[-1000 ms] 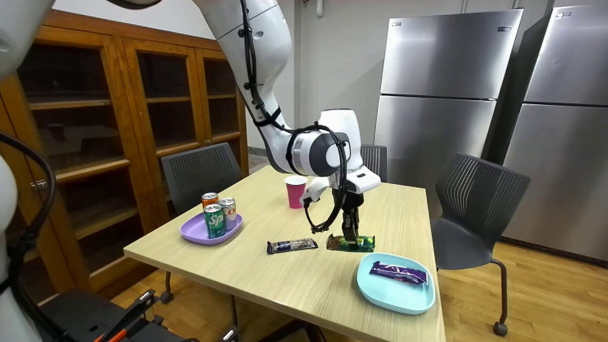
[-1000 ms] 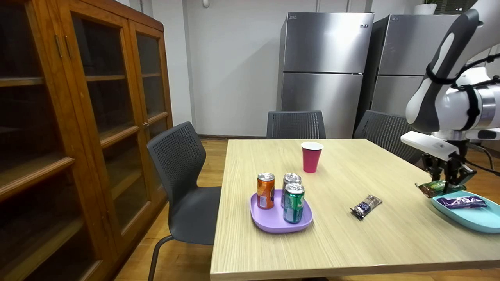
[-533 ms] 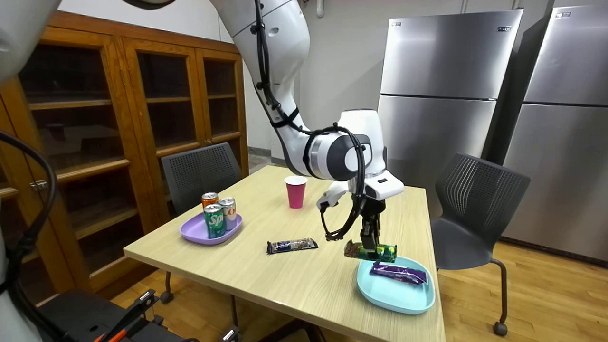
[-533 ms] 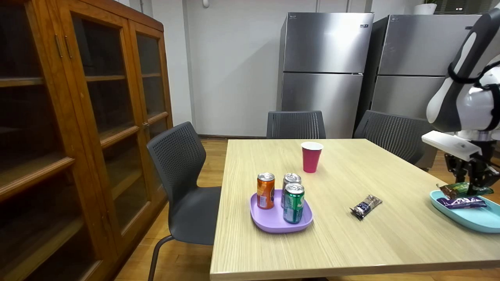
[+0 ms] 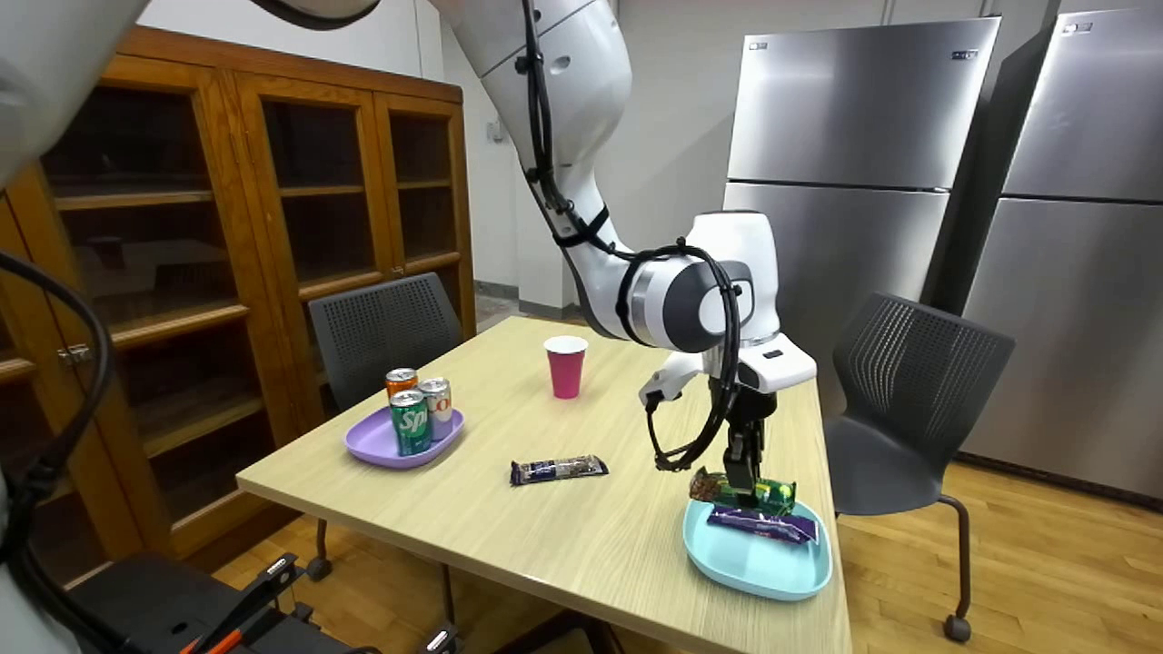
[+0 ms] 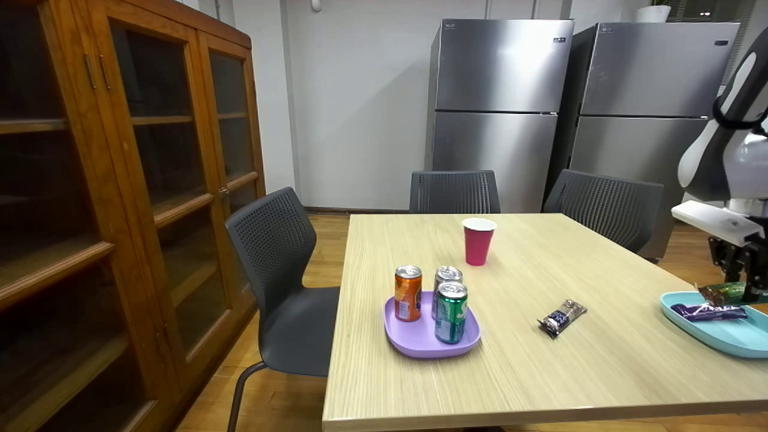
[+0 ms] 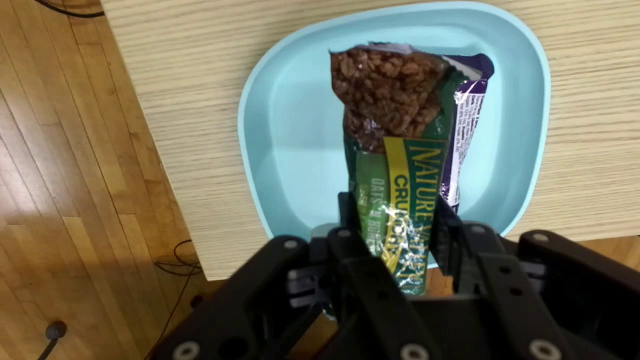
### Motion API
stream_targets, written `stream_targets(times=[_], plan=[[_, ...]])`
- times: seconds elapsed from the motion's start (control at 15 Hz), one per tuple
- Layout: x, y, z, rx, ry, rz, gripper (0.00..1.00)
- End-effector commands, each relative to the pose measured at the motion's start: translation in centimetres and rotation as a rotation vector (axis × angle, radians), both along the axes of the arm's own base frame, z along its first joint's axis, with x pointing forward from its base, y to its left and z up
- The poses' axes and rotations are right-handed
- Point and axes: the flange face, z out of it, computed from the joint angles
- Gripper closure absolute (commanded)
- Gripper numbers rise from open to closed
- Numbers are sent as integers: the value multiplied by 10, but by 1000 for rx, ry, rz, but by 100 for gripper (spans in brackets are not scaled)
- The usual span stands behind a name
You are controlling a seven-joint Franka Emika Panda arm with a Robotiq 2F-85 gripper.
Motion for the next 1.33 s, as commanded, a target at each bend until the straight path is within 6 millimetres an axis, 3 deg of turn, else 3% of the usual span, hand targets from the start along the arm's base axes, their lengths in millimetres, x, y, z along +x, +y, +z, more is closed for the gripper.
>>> stream_targets(times=[0.0,1.27], plan=[[9,-8,-6,45,5,-27,88],[35,-30,-46,89,41,-63,88]])
